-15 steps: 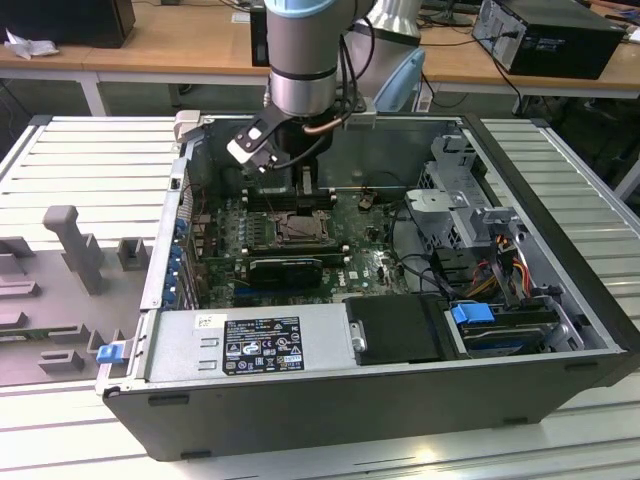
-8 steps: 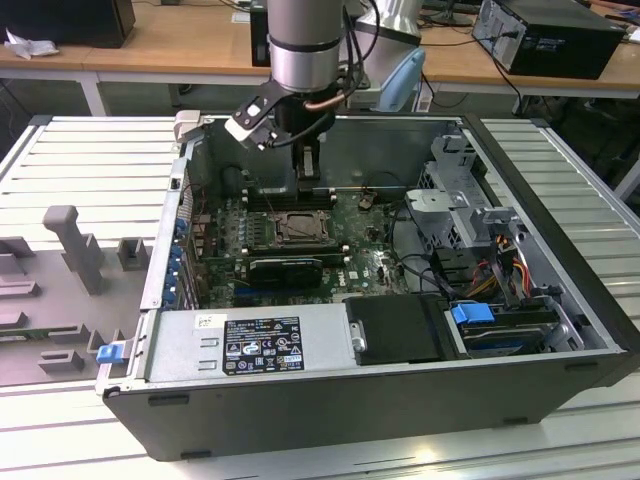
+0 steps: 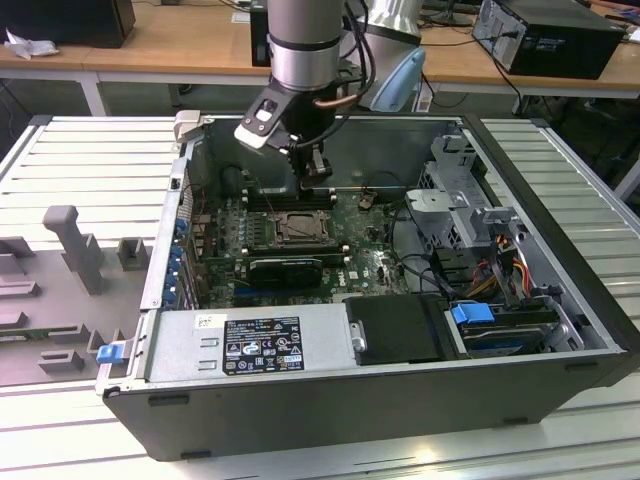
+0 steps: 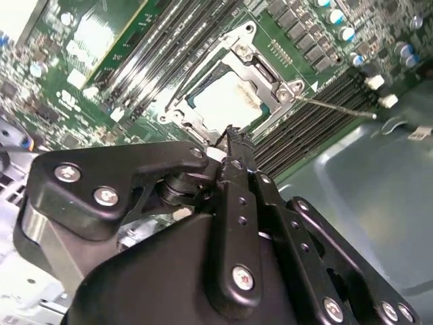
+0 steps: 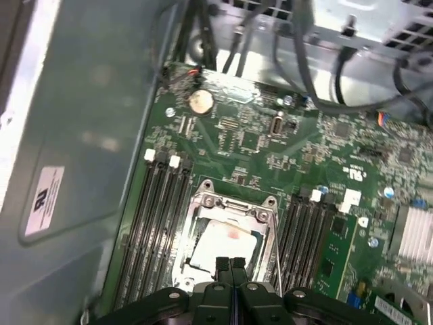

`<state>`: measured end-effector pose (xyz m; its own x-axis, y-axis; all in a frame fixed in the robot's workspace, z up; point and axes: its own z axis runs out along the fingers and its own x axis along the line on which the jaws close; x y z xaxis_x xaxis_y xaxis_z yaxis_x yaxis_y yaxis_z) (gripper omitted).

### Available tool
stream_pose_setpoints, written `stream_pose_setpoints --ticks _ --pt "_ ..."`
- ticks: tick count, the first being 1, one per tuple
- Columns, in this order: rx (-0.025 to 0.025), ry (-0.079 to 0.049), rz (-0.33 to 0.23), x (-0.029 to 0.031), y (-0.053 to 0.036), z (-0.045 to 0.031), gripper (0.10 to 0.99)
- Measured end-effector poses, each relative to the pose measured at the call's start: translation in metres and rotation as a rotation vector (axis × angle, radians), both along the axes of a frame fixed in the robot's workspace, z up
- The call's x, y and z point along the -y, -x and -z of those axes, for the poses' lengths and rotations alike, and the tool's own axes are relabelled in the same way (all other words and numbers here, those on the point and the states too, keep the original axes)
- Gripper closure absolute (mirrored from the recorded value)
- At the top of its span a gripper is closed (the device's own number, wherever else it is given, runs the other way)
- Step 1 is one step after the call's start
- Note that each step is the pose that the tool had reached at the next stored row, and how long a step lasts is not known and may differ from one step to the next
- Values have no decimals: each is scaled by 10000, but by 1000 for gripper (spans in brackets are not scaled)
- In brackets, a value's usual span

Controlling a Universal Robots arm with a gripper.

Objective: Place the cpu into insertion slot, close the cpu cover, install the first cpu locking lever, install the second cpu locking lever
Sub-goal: 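Install the first cpu locking lever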

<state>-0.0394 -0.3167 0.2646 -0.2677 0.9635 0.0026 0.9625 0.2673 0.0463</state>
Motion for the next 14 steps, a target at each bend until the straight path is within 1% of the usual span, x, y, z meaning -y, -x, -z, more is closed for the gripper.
stream_pose_setpoints --ticks 2,5,10,14 --pt "-11 2 -366 0 -1 6 976" --pt "-39 53 -1308 0 0 17 976" --pt "-39 84 -2251 -1 -1 18 976" --pt "-37 116 -3618 -1 -1 18 976"
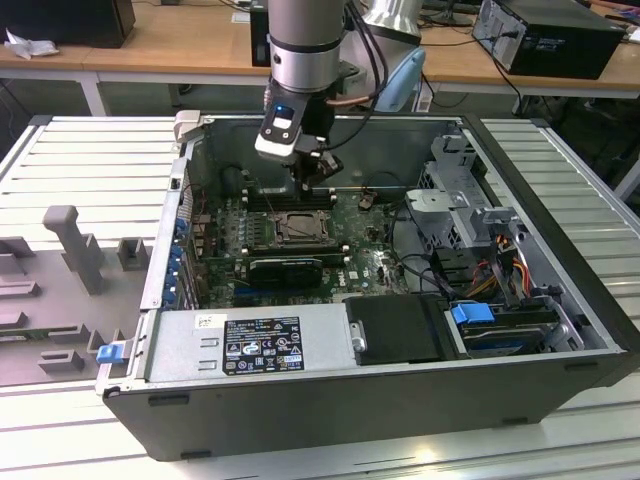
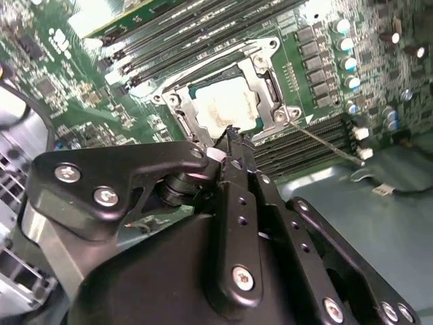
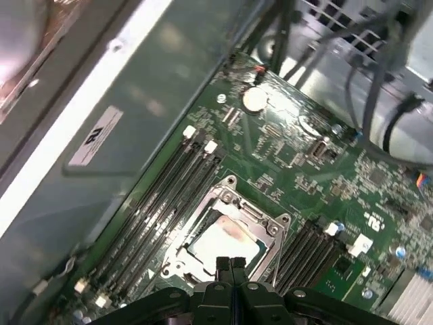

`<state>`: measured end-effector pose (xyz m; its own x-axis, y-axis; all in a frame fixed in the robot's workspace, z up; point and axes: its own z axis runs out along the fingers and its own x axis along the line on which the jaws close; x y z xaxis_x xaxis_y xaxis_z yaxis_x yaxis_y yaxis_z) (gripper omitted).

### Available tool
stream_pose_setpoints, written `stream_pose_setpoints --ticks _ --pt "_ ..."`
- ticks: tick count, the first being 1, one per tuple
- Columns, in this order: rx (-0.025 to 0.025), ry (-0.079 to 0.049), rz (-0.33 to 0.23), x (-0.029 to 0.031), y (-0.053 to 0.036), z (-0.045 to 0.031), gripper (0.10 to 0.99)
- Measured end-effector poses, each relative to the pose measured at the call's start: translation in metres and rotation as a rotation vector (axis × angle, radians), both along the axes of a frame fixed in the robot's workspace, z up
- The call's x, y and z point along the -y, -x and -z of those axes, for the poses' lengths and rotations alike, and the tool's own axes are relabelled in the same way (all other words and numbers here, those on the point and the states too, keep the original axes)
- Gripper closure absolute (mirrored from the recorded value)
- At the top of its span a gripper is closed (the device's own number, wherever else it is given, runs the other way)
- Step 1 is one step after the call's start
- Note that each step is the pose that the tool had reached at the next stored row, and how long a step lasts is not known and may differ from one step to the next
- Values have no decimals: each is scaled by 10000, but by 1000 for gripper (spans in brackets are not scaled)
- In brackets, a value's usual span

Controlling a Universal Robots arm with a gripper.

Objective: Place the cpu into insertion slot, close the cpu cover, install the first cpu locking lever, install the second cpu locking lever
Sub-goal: 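Install the first cpu locking lever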

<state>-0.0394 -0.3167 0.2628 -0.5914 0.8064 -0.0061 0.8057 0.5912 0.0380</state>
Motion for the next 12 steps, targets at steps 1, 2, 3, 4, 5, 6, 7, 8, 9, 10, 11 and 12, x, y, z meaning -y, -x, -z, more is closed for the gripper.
stream_pose_setpoints --ticks 1,2,3,4,5,6,7,8,9,10,11,12 --pt "-1 5 -197 0 0 0 976" --pt "-1 8 -387 0 0 0 976" --pt "0 11 -649 0 0 0 976" --pt "0 14 -851 0 0 0 976" --pt "0 19 -1199 0 0 1 976" --pt "0 24 -1597 0 0 1 976" --pt "0 28 -1907 0 0 2 976" --pt "0 30 -2143 0 0 2 976" --pt "0 31 -2327 0 0 3 976" --pt "0 34 -2589 0 0 4 976" --pt "0 36 -2775 0 0 4 976" --pt "0 38 -3102 0 0 5 976"
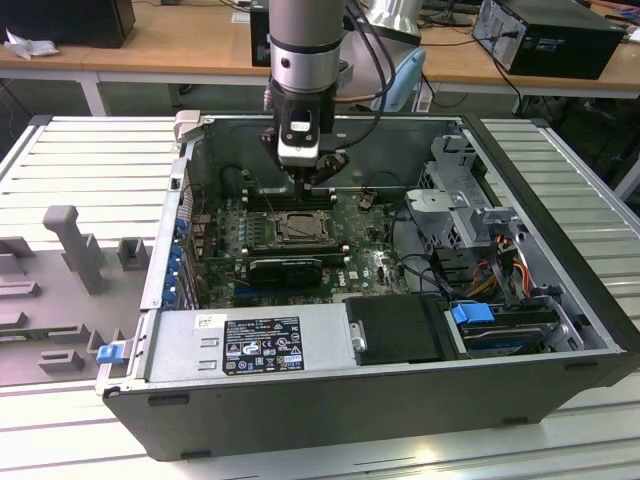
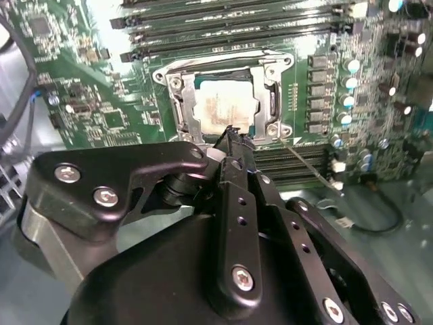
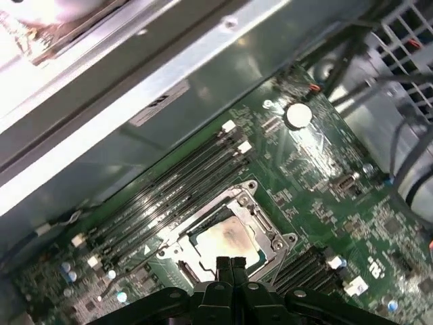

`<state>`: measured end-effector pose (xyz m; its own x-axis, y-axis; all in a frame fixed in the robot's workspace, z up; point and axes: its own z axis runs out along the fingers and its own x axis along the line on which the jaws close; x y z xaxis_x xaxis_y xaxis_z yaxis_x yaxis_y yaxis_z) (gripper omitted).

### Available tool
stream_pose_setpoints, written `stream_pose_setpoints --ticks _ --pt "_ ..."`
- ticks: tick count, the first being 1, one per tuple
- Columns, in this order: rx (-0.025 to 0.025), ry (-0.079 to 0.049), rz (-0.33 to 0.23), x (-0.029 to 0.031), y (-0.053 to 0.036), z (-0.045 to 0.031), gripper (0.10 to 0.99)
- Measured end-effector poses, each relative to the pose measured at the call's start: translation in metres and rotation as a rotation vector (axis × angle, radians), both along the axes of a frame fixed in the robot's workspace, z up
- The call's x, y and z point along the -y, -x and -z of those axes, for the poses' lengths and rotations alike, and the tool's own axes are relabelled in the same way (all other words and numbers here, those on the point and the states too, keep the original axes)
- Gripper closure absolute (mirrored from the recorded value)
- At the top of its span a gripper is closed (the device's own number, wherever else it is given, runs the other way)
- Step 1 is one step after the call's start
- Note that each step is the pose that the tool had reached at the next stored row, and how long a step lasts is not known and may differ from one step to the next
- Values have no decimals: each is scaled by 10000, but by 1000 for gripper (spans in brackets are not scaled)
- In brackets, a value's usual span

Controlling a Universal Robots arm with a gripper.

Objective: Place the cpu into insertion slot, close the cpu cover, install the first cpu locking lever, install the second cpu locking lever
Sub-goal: 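Install the first cpu locking lever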

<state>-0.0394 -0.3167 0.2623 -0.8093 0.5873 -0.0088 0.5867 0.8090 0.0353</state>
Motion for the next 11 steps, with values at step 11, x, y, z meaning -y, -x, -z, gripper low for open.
stream_pose_setpoints --ticks 11 --pt "0 13 -2779 0 0 14 976"
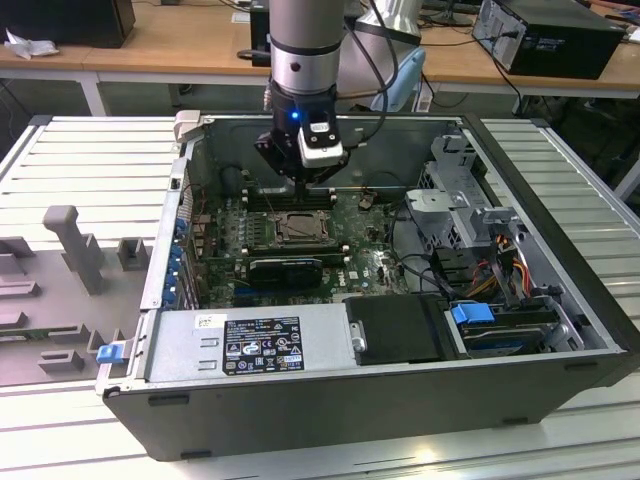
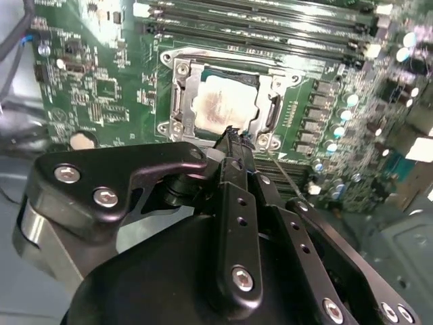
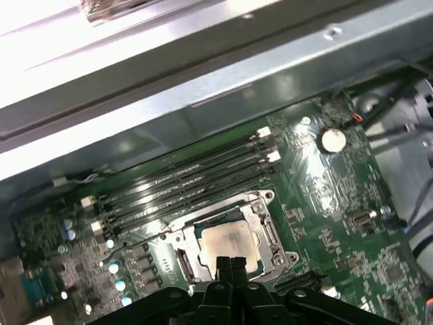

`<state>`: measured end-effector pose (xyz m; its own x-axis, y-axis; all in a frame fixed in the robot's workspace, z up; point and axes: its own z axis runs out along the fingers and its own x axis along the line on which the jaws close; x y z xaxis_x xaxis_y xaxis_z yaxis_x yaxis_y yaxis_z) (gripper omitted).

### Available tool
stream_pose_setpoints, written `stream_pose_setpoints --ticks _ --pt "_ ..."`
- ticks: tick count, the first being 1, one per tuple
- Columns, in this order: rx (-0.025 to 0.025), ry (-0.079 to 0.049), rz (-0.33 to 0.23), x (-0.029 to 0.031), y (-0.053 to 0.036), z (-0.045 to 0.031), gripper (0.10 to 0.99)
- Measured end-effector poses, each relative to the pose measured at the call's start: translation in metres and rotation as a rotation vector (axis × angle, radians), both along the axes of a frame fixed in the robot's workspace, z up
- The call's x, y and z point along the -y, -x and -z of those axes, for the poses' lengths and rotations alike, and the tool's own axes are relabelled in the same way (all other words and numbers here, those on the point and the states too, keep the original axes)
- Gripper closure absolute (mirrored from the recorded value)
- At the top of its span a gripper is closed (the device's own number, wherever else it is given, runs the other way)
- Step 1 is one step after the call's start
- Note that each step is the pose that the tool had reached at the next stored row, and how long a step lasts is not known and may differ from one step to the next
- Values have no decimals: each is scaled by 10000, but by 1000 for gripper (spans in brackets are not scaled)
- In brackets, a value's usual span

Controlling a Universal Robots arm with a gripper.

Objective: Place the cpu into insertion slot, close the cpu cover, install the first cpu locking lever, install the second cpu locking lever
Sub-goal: 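Install the first cpu locking lever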

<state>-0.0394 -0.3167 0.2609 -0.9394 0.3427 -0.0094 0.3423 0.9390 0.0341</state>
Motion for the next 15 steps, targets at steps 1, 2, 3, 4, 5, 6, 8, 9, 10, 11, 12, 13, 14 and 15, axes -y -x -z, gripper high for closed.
stream_pose_setpoints --ticks 1,2,3,4,5,6,8,9,10,11,12,13,14,15 --pt "0 1 -228 0 0 1 976" --pt "0 1 -413 0 0 2 976" --pt "0 1 -724 0 0 4 976" --pt "-1 2 -1003 0 0 5 976" --pt "0 1 -1357 0 0 6 976" --pt "0 1 -1667 0 0 6 976" --pt "0 1 -2054 0 0 7 976" --pt "1 0 -2229 0 0 7 976" --pt "1 0 -2389 -2 0 8 976" --pt "3 -1 -2480 -2 5 8 976" --pt "2 0 -2509 -2 20 8 976" --pt "-1 1 -2524 -2 44 7 976" --pt "0 2 -2529 -2 74 7 976" --pt "1 1 -2532 -2 107 7 976"
